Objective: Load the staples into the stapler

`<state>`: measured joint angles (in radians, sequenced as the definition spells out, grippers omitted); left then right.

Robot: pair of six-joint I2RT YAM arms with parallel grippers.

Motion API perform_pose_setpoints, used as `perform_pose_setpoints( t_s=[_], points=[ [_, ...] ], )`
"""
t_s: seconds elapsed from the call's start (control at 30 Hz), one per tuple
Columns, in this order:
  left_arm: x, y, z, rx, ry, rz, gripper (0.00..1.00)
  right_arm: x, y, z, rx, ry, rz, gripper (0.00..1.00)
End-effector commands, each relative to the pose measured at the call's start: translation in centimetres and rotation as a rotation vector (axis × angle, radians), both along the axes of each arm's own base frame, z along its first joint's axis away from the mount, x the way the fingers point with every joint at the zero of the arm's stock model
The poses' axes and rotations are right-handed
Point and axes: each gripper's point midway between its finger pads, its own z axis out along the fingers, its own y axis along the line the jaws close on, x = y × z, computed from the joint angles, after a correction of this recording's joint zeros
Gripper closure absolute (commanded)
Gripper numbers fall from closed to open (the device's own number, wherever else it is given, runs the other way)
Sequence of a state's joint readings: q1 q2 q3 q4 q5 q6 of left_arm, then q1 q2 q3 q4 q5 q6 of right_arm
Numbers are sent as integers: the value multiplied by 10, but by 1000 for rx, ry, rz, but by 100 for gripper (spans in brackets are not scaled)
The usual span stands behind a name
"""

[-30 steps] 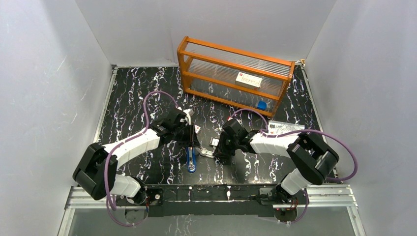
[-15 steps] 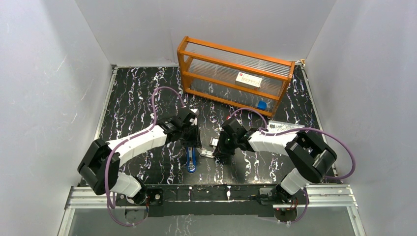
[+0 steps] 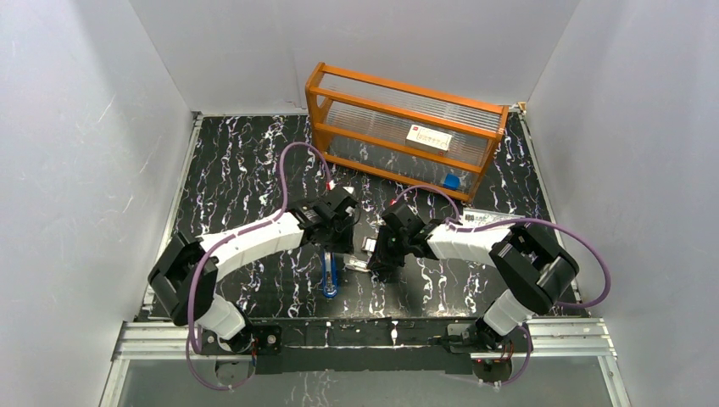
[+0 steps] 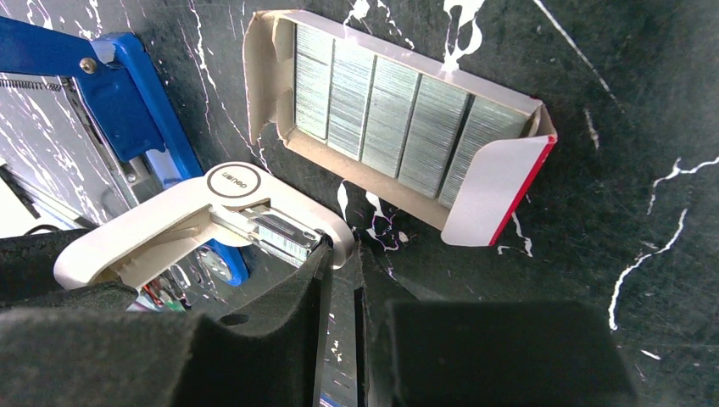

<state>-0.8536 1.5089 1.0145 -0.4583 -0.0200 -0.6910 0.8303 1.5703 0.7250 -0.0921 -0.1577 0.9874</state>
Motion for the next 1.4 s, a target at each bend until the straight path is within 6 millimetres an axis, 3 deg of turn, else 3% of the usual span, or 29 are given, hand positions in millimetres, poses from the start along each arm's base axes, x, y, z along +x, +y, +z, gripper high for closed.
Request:
perform_pose_setpoints(
  t_s=[0.0,0.83,1.37],
  points=[
    [-11,-17,-12,23,20,-32,91,1,-7,-15,-65,-1,7,76],
    [-28,-50,-37,193,-61,-47,93,0,-8,-17,-81,14,11,76],
    [-40,-55,-44,192,-33,-45,84,2,-5,-10,-49,-41,53,76]
  ],
)
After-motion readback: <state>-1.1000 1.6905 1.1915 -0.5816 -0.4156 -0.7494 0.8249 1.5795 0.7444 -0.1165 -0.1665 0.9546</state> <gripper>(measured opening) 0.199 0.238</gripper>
